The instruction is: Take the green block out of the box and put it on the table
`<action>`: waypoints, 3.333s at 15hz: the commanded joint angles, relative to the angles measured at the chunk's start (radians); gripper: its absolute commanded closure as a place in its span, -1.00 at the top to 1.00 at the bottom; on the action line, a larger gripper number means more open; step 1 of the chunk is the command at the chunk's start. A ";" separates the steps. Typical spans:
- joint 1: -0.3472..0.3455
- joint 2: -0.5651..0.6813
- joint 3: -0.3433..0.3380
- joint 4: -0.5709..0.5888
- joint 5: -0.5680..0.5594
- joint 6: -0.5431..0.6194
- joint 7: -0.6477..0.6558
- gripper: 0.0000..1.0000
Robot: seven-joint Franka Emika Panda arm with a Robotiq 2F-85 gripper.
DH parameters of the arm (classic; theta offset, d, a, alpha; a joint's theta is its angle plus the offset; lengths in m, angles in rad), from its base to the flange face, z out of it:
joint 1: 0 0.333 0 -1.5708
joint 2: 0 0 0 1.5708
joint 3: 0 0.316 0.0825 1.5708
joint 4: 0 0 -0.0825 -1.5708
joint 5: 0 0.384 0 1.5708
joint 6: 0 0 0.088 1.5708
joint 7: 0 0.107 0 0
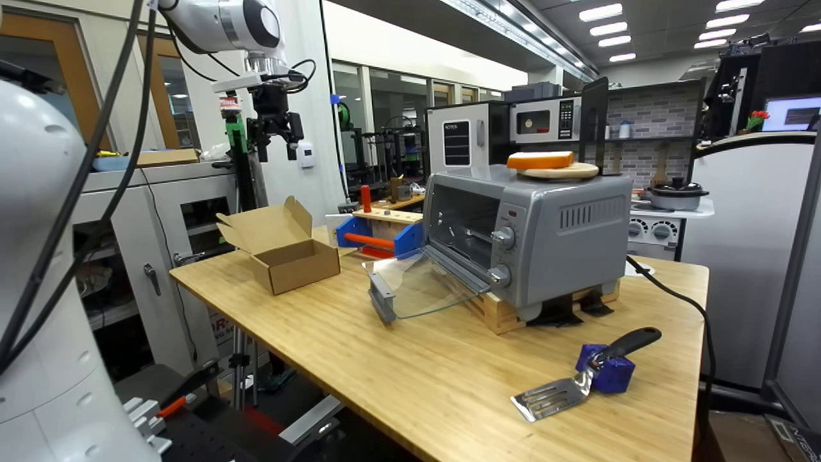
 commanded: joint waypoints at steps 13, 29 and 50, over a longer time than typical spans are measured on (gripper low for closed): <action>0.035 0.048 -0.023 0.008 0.091 0.004 -0.013 1.00; 0.031 0.071 -0.037 0.018 0.087 0.021 0.003 1.00; 0.055 0.254 -0.071 0.093 0.096 0.038 -0.008 1.00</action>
